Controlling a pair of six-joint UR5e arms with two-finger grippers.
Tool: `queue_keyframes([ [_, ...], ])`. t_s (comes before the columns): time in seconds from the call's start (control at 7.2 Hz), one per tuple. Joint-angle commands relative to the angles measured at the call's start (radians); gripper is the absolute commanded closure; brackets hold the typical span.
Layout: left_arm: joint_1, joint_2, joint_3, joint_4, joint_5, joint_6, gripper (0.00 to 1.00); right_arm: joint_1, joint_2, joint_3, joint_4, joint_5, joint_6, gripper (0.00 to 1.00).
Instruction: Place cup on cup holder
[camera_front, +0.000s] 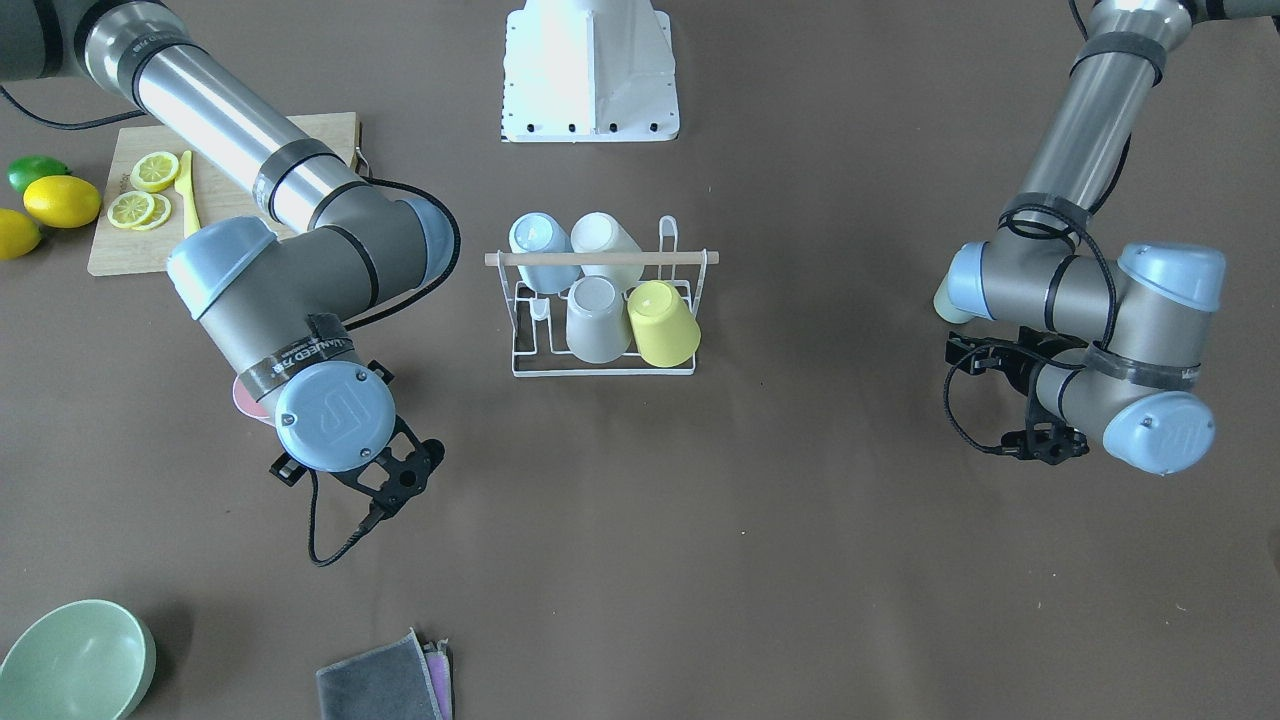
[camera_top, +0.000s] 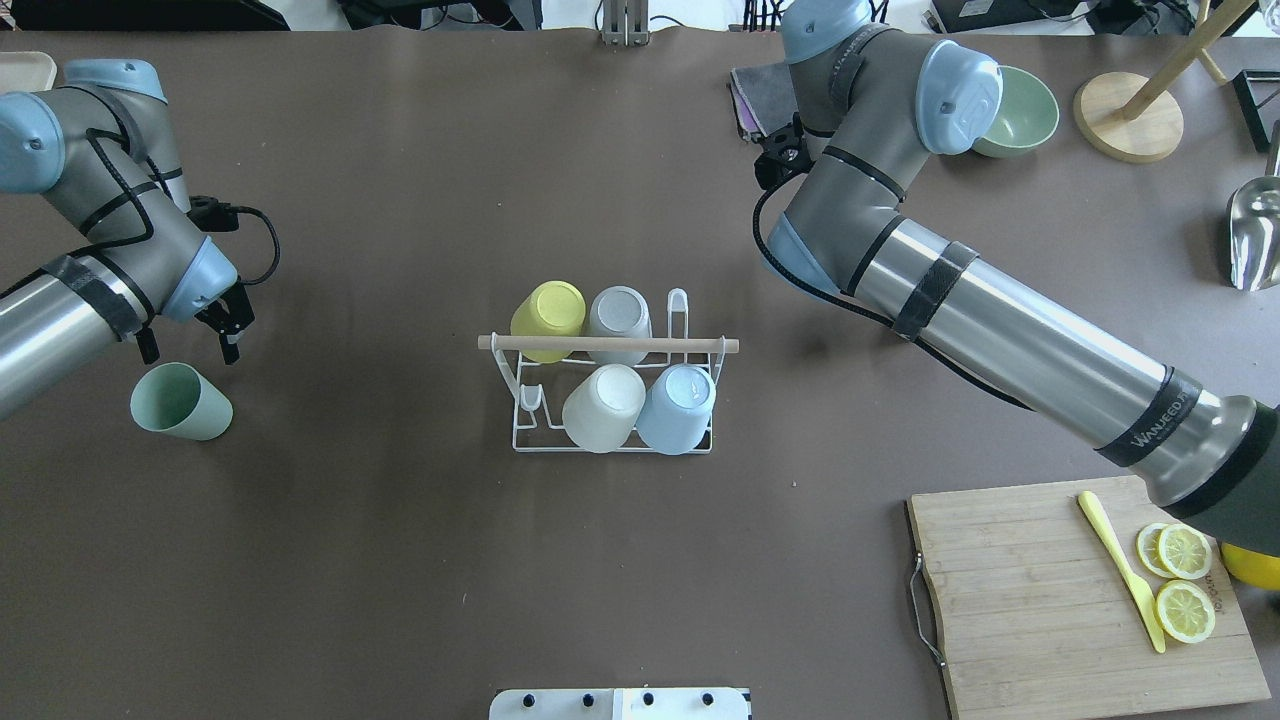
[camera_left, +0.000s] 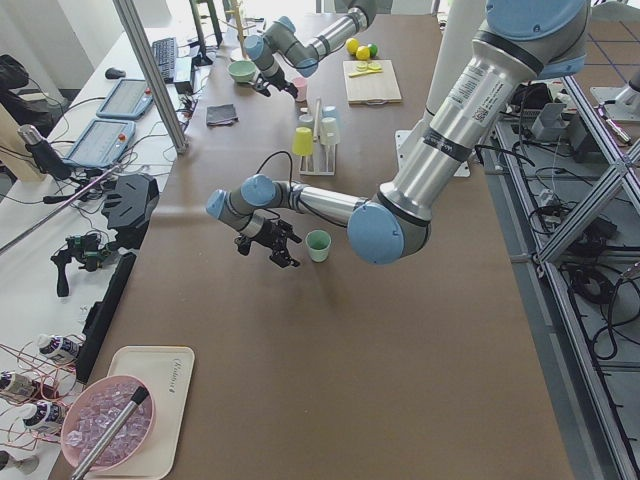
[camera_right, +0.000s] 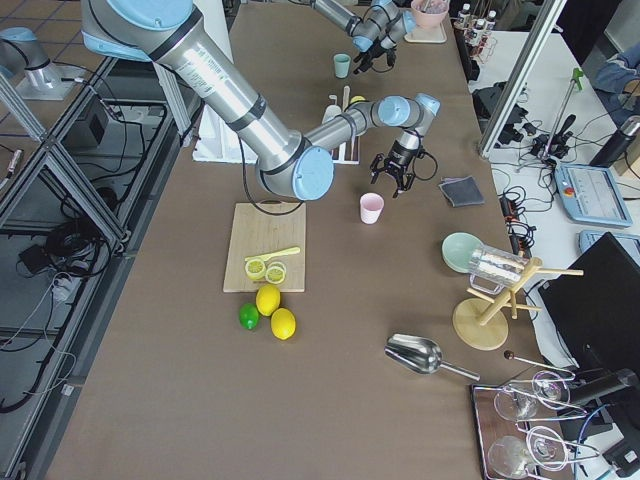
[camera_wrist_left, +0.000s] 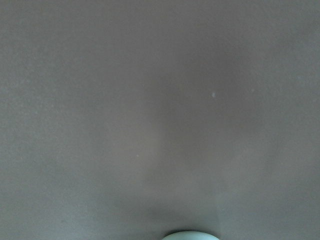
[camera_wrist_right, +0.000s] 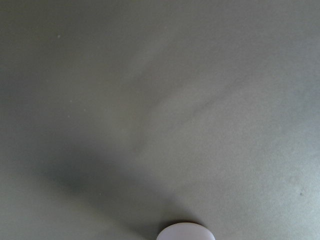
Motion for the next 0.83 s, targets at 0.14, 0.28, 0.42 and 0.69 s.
queue_keyframes([
  [0.14,0.008,0.003,0.011,0.011,0.0,0.008,0.02,-0.057,-0.006,-0.002,-0.011,-0.104,-0.05,0.0],
  [0.28,0.008,0.005,0.011,0.017,-0.002,0.009,0.02,-0.071,-0.008,-0.002,-0.028,-0.129,-0.067,0.0],
  [0.42,0.008,0.005,0.011,0.029,-0.003,0.02,0.02,-0.085,-0.006,-0.001,-0.045,-0.159,-0.082,0.0],
  [0.69,0.008,0.003,0.011,0.054,-0.031,0.035,0.02,-0.093,-0.009,-0.001,-0.067,-0.203,-0.12,0.0],
])
